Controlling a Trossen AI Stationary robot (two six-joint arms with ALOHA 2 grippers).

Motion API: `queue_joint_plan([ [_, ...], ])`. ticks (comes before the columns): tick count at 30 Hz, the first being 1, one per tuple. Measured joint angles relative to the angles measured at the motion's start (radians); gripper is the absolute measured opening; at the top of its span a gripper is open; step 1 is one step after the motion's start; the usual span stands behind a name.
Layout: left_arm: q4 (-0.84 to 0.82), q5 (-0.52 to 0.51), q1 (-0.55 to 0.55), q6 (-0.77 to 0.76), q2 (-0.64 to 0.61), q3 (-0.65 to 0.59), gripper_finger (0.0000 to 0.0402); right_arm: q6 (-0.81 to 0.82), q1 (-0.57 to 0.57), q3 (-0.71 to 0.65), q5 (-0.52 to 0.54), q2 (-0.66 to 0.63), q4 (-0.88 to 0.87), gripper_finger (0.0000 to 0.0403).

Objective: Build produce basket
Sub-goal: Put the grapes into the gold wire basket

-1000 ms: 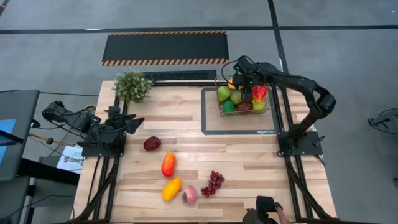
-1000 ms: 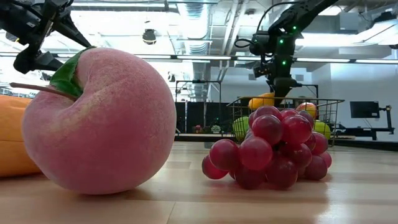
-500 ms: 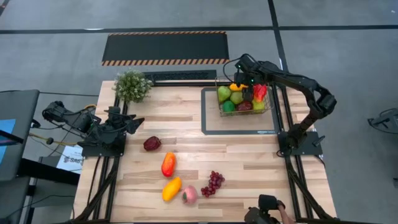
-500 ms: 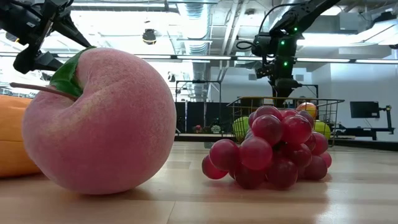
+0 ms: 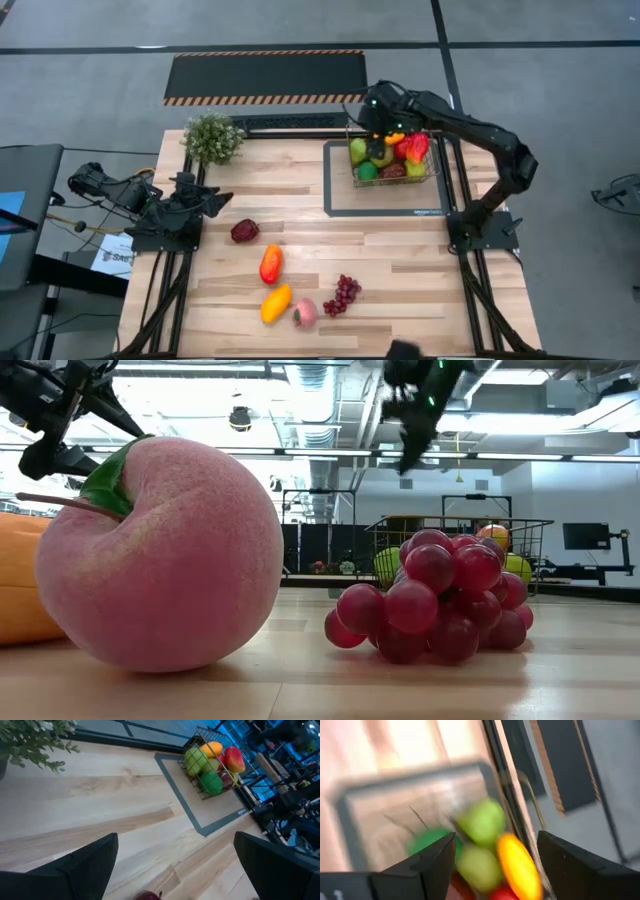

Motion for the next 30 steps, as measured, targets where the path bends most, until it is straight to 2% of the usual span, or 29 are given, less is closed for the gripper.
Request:
queue_joint_plan([
  [7, 0.000, 0.050, 0.000, 0.003, 0.000, 0.000, 0.0385, 0.234, 0.217, 0.038, -0.063, -0.001, 0.071, 0.0297],
  [17, 0.000, 0.096, 0.000, 0.044, 0.000, 0.000, 0.0385, 0.492, 0.538, 0.041, -0.063, 0.036, 0.137, 0.0297],
  [23, 0.000, 0.132, 0.000, 0.067, 0.000, 0.000, 0.0385, 0.590, 0.697, 0.036, -0.064, 0.117, 0.122, 0.0297],
  [30, 0.001, 0.160, 0.000, 0.085, 0.000, 0.000, 0.0385, 0.600, 0.882, 0.037, -0.104, 0.215, 0.089, 0.0297],
])
